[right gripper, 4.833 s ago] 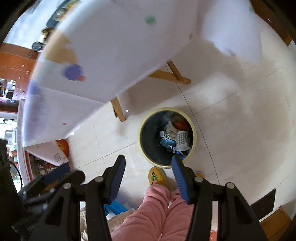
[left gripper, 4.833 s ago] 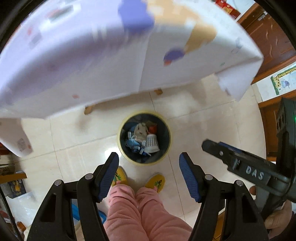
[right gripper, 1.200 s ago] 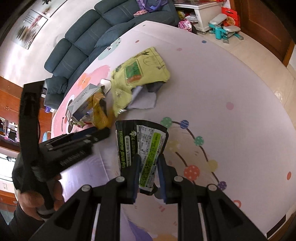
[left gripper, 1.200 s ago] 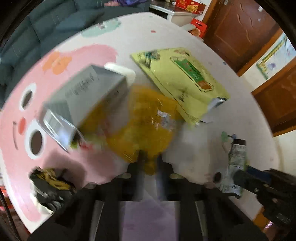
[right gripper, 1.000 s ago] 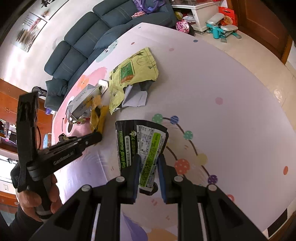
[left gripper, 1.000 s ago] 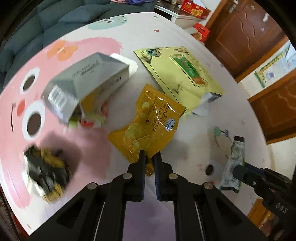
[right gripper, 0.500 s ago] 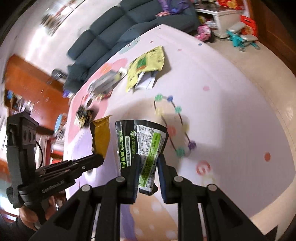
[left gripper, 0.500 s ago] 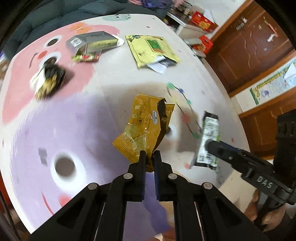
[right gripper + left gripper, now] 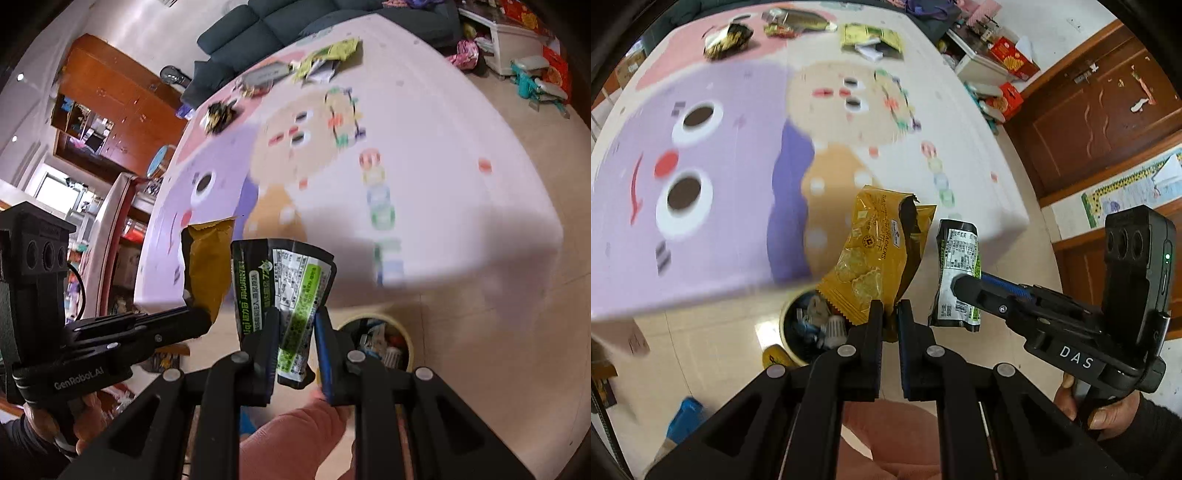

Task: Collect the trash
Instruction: 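Lift the yellow bag and green wrapper and carry them toward the bin, then open both tools over the bin to drop the yellow bag and wrapper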

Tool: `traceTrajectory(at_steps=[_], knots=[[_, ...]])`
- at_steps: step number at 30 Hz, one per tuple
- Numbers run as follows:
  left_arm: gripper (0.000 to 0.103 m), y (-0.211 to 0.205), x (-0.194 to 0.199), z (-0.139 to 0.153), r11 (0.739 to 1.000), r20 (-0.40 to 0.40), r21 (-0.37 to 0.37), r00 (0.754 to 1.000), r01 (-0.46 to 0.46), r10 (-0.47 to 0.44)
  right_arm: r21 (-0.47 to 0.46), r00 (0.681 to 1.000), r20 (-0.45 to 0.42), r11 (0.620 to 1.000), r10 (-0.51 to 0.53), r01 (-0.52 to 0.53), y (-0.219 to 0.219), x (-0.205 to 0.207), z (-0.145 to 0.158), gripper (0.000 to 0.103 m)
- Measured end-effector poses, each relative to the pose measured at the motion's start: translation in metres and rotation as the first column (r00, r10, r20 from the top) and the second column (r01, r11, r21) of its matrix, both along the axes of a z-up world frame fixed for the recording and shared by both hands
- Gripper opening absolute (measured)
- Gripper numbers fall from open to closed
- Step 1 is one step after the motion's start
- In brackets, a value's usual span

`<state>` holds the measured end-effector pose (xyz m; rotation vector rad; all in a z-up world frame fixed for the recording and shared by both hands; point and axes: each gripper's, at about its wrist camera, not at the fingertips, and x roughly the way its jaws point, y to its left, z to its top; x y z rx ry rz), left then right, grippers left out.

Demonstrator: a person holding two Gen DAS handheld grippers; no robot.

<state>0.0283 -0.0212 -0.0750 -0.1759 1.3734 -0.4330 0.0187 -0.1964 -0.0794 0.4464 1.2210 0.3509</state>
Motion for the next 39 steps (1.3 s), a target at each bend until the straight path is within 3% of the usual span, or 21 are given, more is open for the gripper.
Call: traceTrajectory(at_steps=[4, 8, 12, 17, 20, 23, 26, 32, 39], knots=[[0.006, 0.004, -0.03, -0.014, 1.0, -0.024, -0.004, 1.0, 0.019, -0.019, -0.027, 0.999, -0.012, 0.999, 0.038, -0.039, 0.012, -0.03, -0.018, 0.019], [0.006, 0.001, -0.056, -0.047, 0.997, -0.051, 0.006, 0.996, 0.074, -0.073, -0.081, 0.994, -0.068, 0.992, 0.087, -0.092, 0.03, -0.048, -0.064, 0.019], [0.006, 0.004, -0.061, -0.112, 0.997, -0.12, 0.022, 0.991, 0.07, -0.067, -0.116, 0.984, -0.155, 0.987, 0.09, -0.109, 0.042, -0.052, -0.133, 0.019], [0.006, 0.006, -0.049, -0.215, 0.999, -0.187, 0.034, 0.982, 0.027, -0.02, -0.143, 0.968, -0.241, 0.984, 0.068, -0.104, 0.052, -0.046, -0.238, 0.019], [0.008, 0.003, -0.041, -0.262, 0.999, -0.189, 0.041, 0.982, -0.002, 0.01, -0.15, 0.959, -0.277, 0.984, 0.056, -0.1, 0.055, -0.036, -0.3, 0.021], [0.022, 0.003, -0.037, -0.303, 0.997, -0.199, 0.073, 0.979, -0.018, 0.033, -0.164, 0.952, -0.302, 0.981, 0.049, -0.103, 0.058, -0.024, -0.34, 0.023], [0.039, 0.009, -0.035, -0.329, 0.991, -0.202, 0.126, 0.977, -0.046, 0.071, -0.18, 0.943, -0.332, 0.979, 0.03, -0.095, 0.057, -0.016, -0.374, 0.039], [0.043, 0.018, -0.041, -0.33, 0.985, -0.193, 0.16, 0.977, -0.063, 0.094, -0.173, 0.946, -0.323, 0.982, 0.009, -0.069, 0.047, -0.016, -0.37, 0.043], [0.043, 0.03, -0.051, -0.289, 0.985, -0.147, 0.163, 0.986, -0.056, 0.08, -0.168, 0.968, -0.249, 0.985, -0.008, -0.035, 0.045, -0.029, -0.313, 0.044]])
